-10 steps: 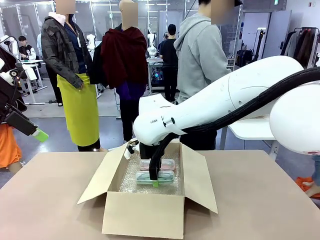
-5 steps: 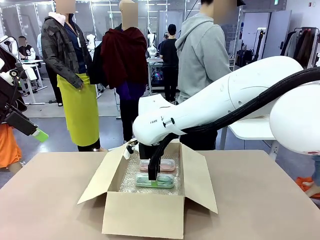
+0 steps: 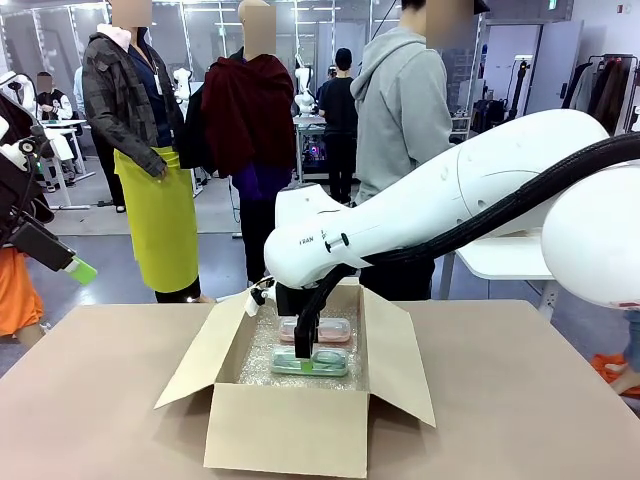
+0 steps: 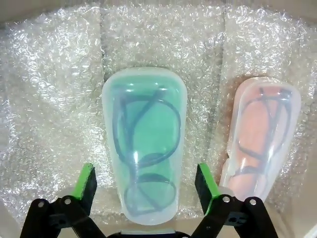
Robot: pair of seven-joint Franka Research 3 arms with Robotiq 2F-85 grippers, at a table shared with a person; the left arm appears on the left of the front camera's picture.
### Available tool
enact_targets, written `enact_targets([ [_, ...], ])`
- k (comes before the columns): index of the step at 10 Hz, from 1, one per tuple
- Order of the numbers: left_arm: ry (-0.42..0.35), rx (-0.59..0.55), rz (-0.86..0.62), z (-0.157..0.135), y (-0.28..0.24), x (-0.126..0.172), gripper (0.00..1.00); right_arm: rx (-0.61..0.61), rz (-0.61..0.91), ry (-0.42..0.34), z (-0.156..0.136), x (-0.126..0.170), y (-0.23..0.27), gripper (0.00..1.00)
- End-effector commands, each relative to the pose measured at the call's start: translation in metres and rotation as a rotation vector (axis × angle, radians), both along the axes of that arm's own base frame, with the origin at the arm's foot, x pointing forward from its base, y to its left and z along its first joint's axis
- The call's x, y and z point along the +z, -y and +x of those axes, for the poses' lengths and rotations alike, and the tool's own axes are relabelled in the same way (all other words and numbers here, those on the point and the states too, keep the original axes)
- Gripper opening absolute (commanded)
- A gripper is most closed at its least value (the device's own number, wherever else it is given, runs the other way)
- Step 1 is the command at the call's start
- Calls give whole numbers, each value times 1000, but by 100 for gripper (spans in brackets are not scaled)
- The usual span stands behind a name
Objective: Pack the glasses set securely to prepare it for shipping.
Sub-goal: Put the Glasses case from the right side of the table into the Package Box, then position the Package Box on the left side of the table.
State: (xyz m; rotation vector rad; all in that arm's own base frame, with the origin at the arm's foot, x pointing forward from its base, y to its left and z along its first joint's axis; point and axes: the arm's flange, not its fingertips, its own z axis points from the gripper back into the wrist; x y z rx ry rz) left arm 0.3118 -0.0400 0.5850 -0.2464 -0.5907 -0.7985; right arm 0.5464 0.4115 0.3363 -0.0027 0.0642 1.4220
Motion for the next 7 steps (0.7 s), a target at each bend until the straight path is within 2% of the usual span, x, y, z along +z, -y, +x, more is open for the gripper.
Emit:
enact_targets([
  [1, 1, -8, -14, -1, -1, 1, 100, -4, -1, -1, -1, -1, 0, 100],
  [7, 1, -8, -14, -1, -1, 1, 100, -4, -1, -1, -1, -1, 0, 100],
])
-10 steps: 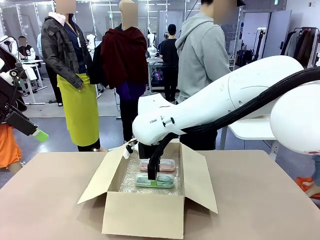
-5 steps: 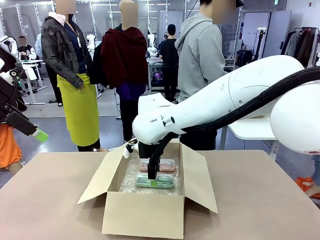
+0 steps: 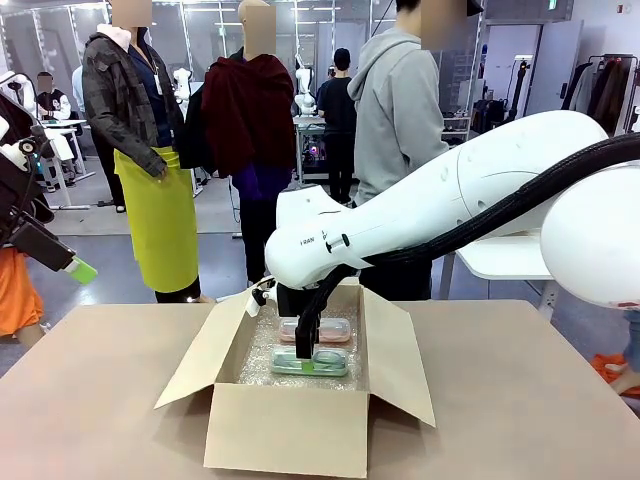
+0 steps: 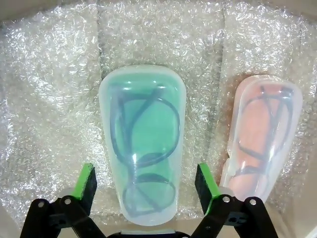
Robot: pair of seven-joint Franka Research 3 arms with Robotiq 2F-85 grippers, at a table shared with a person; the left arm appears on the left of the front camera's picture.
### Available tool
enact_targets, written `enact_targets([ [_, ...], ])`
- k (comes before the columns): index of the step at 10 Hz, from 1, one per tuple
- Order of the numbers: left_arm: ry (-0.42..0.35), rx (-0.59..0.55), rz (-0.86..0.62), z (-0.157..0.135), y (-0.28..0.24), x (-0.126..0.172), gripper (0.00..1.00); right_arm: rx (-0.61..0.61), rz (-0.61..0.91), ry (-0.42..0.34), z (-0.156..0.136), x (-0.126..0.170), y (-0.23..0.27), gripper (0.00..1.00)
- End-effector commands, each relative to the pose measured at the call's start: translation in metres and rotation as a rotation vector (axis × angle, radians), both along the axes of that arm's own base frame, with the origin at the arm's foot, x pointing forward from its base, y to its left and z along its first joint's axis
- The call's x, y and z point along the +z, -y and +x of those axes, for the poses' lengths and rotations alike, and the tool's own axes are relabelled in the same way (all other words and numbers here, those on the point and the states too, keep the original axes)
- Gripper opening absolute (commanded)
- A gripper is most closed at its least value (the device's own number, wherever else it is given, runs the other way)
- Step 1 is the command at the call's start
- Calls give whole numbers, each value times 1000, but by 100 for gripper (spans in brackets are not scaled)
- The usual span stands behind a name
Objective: Pack the glasses set securely to prepare it for shipping.
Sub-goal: Position the Package Box on the left side of the table.
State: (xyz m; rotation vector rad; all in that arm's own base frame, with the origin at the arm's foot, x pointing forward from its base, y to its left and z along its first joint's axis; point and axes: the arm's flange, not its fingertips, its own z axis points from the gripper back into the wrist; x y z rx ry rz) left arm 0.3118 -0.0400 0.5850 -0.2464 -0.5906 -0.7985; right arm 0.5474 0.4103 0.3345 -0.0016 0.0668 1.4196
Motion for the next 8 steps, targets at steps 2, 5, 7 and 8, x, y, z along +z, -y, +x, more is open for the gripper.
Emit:
enact_targets([
  [2, 1, -8, -14, -1, -1, 1, 100, -1, -1, 1, -2, 0, -1, 100],
  [5, 1, -8, -14, -1, -1, 1, 100, 0, 0, 0, 0, 0, 0, 100],
  [7, 1, -8, -14, -1, -1, 1, 100, -24, 3, 15, -15, 47, 19, 100],
  [8, 1, -8, -14, -1, -1, 1, 100, -38, -1, 46, -26, 69, 28, 100],
])
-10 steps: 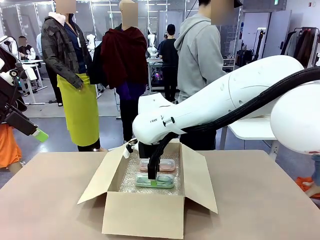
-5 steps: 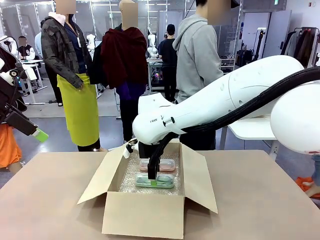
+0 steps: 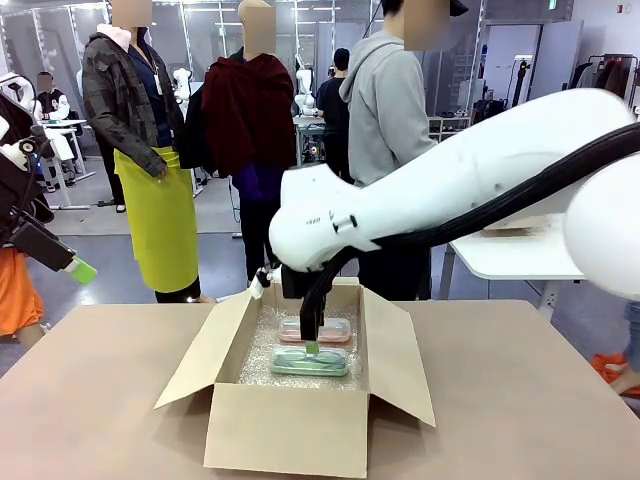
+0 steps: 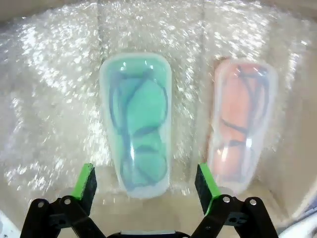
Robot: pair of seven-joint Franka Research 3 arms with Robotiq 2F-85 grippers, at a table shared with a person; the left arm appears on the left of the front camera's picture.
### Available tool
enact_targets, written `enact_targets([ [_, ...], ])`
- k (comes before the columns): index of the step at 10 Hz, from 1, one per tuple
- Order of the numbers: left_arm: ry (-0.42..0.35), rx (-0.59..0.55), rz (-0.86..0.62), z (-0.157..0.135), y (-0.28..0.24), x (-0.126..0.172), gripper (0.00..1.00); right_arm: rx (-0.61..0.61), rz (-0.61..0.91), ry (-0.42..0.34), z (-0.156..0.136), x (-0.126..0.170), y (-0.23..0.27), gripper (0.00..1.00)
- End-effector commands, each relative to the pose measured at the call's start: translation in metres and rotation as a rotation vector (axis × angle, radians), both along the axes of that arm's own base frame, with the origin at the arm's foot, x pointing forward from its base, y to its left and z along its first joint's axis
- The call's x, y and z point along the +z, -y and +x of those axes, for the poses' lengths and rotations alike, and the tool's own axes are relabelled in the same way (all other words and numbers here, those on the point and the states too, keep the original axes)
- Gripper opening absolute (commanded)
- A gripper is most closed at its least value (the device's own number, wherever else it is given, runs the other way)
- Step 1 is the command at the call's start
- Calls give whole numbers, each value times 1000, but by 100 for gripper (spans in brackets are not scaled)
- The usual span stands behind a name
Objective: Pack the glasses set securely to prepare it for shipping.
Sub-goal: Position the Package Box on the left side of the table.
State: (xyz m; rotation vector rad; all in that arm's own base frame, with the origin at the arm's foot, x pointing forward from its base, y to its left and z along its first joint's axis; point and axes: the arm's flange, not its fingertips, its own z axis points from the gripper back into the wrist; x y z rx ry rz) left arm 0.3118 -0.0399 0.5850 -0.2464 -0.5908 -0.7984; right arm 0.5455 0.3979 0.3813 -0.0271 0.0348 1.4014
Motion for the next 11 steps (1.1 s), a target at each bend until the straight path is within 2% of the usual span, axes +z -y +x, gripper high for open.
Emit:
enact_targets([
  [1, 1, -8, -14, -1, -1, 1, 100, -18, 18, 19, -34, 39, 23, 100],
  [6, 1, -8, -14, -1, -1, 1, 100, -125, 132, 107, -66, 100, 86, 100],
  [8, 1, -8, -14, -1, -1, 1, 100, -213, 225, 172, -101, 121, 140, 100],
  [11, 1, -8, -14, -1, -1, 1, 100, -319, 361, 304, -173, 146, 211, 100],
])
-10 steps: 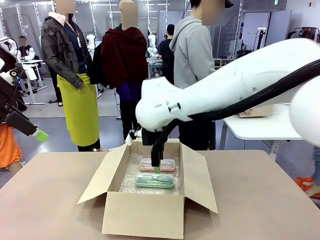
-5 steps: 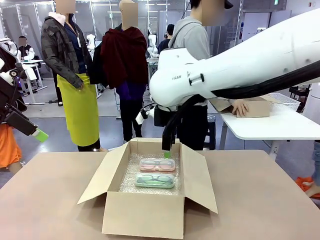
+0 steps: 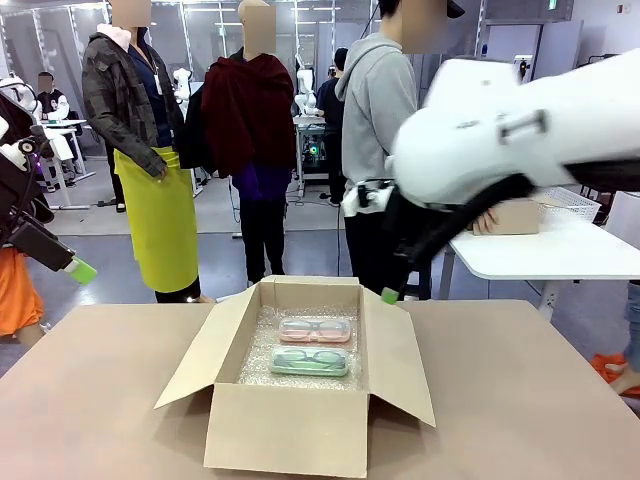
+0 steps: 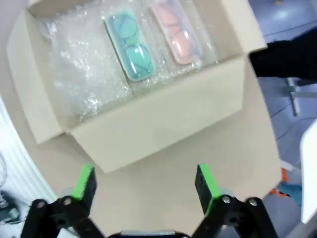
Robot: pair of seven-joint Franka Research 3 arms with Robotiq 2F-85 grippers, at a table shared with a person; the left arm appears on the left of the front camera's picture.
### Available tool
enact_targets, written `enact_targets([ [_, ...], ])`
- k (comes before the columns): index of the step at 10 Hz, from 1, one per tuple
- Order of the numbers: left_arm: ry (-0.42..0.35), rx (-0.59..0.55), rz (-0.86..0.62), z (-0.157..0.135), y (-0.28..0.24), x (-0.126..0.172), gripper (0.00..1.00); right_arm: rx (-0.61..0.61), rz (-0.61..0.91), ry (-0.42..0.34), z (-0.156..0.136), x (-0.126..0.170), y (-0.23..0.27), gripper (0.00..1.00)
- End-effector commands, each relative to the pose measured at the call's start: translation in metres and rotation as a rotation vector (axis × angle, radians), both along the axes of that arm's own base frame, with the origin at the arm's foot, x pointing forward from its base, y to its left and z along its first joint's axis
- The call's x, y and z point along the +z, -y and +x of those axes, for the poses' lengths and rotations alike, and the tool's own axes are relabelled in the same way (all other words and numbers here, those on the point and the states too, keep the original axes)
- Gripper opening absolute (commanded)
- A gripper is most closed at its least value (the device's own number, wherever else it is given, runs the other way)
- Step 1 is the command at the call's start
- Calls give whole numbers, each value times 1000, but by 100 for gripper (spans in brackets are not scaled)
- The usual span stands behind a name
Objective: Pack the glasses set securely to prepare it for shipping.
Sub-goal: Position the Package Box on the left side of the table.
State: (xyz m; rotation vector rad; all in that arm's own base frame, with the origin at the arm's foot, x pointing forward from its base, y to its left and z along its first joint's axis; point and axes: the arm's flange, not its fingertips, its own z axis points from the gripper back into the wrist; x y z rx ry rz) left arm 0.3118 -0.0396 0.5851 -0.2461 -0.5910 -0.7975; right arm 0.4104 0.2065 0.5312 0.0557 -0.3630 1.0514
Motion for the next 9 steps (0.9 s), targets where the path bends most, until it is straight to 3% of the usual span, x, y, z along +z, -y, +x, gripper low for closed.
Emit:
enact_targets([
  [1, 1, -9, -14, -1, -1, 1, 100, -39, 93, 88, -52, 2, 45, 100],
  [5, 1, -9, -14, -1, -1, 1, 100, -217, 272, 84, -71, 3, 136, 100],
  [8, 1, -9, -14, -1, -1, 1, 100, -241, 286, 109, -76, -4, 156, 100],
  [9, 1, -9, -14, -1, -1, 1, 100, -247, 270, 65, -69, 6, 160, 100],
])
